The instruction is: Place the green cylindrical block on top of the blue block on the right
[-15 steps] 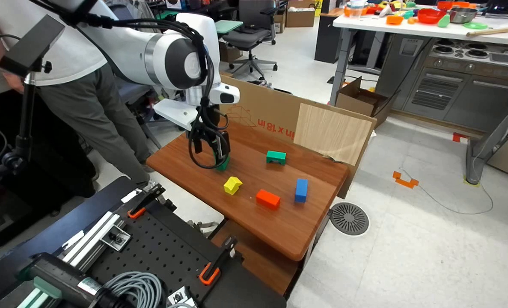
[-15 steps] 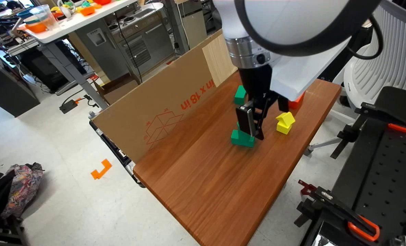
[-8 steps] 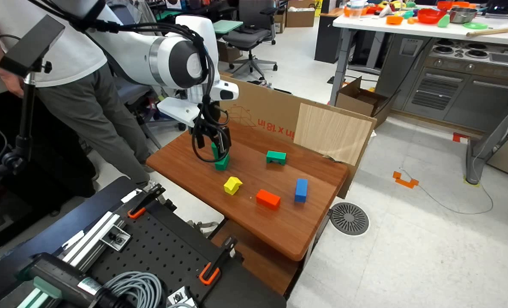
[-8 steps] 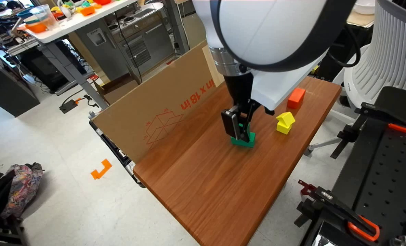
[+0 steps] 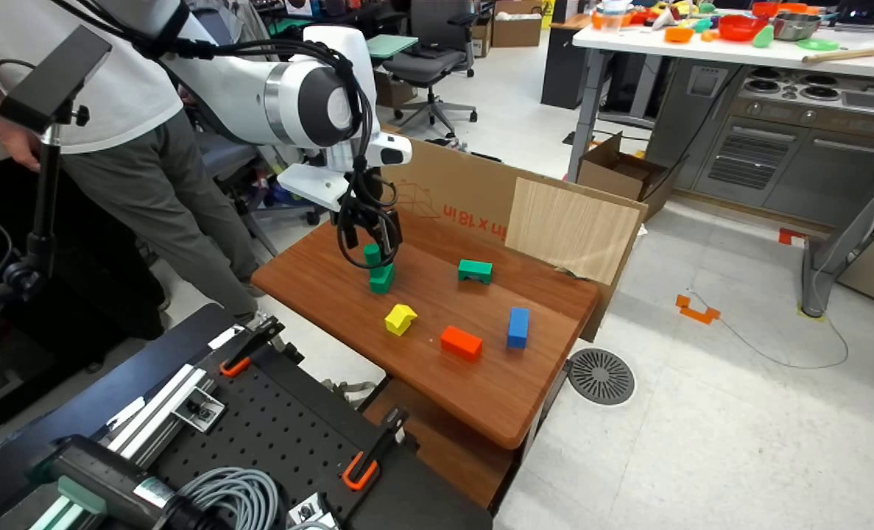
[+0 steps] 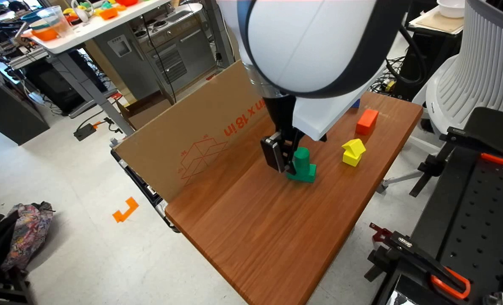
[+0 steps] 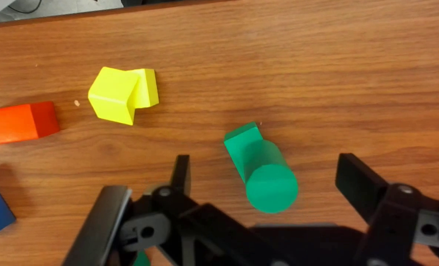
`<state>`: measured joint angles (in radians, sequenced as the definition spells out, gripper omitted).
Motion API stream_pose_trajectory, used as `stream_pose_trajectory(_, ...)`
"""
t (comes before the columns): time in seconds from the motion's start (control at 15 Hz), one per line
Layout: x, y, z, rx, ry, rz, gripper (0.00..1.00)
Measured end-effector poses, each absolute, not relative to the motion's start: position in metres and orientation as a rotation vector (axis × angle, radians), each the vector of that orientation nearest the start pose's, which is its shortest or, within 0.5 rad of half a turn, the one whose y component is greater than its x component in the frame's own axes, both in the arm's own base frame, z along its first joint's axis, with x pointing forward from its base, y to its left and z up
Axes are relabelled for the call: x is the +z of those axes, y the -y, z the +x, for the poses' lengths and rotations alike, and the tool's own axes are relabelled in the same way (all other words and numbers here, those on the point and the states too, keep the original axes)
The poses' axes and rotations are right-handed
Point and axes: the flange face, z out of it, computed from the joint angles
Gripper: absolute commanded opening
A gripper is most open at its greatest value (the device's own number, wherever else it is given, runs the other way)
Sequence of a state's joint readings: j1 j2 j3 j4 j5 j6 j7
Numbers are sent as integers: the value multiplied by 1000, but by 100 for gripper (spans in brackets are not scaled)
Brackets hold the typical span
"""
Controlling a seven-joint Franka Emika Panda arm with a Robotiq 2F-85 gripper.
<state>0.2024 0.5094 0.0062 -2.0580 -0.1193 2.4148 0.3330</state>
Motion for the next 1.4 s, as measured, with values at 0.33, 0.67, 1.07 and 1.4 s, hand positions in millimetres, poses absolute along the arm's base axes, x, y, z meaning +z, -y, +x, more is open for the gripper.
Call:
stream_pose_trajectory(0.33,168,-126,570,195,-38,-3243,46)
stream_pose_trajectory(0.67,163,-133,575,194,-34,-3245,9)
stream_pose_trajectory(1.07,191,-105,599,196,-161,-3256,8)
stream_pose_trajectory(1.4,238,-30,620,153,-395,-3246,8)
